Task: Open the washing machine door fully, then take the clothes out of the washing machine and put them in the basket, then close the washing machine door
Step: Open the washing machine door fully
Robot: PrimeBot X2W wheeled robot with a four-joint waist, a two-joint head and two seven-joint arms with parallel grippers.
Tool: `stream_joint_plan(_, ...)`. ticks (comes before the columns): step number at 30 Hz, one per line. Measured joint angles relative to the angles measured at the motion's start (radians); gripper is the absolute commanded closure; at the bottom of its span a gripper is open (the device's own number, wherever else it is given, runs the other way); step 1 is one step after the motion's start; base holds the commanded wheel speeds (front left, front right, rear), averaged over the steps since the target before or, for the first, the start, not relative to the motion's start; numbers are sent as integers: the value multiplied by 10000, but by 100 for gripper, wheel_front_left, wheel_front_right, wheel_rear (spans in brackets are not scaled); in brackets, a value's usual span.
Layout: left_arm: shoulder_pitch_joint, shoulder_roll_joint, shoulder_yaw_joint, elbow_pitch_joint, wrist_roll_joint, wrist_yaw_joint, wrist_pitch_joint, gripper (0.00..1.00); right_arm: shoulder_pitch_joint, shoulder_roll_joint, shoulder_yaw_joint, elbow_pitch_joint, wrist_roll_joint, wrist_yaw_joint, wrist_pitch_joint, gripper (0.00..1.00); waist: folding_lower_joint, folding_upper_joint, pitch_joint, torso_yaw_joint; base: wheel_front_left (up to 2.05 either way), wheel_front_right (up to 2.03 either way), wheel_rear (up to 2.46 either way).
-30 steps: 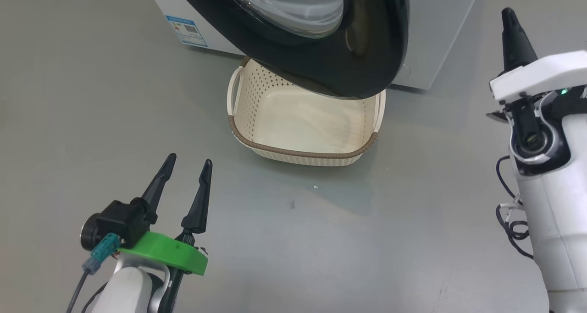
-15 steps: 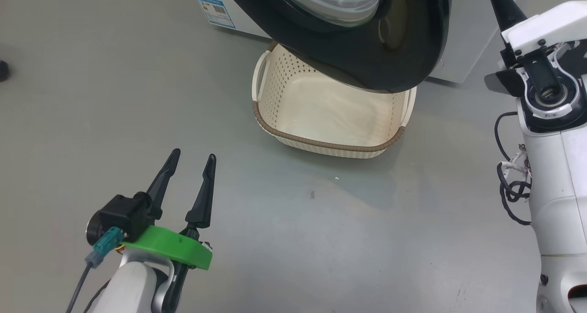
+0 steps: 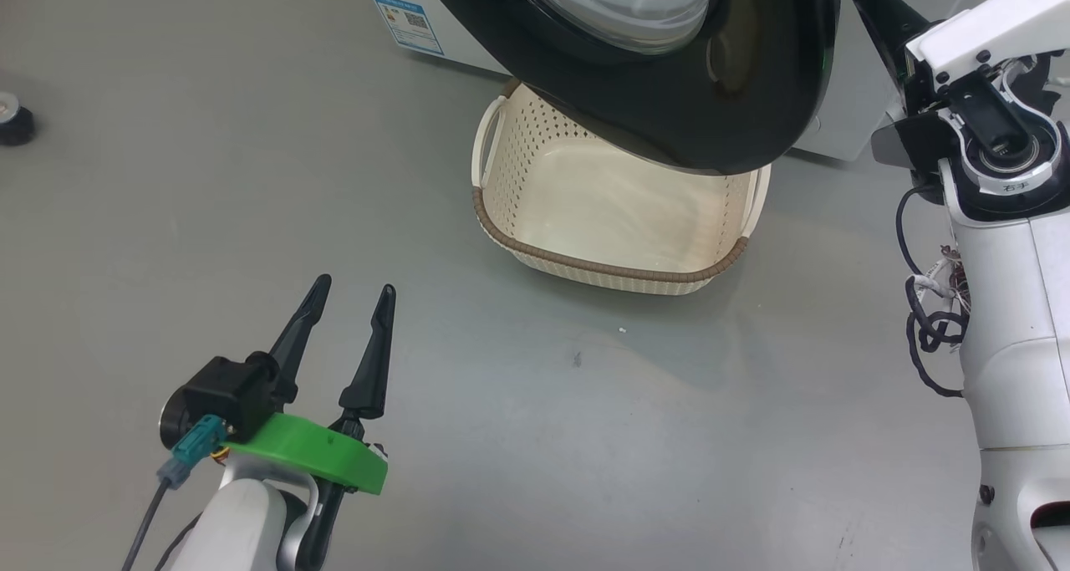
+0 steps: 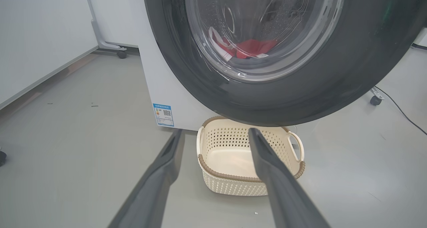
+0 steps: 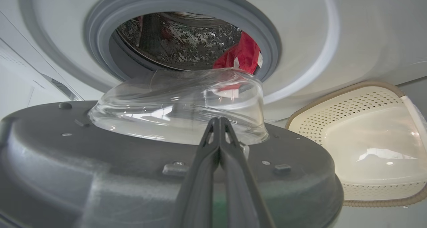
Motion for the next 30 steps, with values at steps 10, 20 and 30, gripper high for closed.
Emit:
stream_joint_plan(10, 0, 0, -12, 40, 2, 0, 0, 0, -102, 102, -31, 186, 650, -144, 825, 100, 0, 0, -106, 0, 0, 0, 0)
stream_joint_plan(20, 1, 0, -12, 127, 4, 0, 0, 0, -85, 128, -84, 458, 1095, -238, 1392, 100, 0, 0, -298, 9, 0, 0, 0)
stream_joint_plan(30, 12, 2, 6, 240, 27, 0, 0, 0, 267, 178, 23, 713, 1377, -249, 1988, 100, 0, 0, -657, 37, 0, 0, 0)
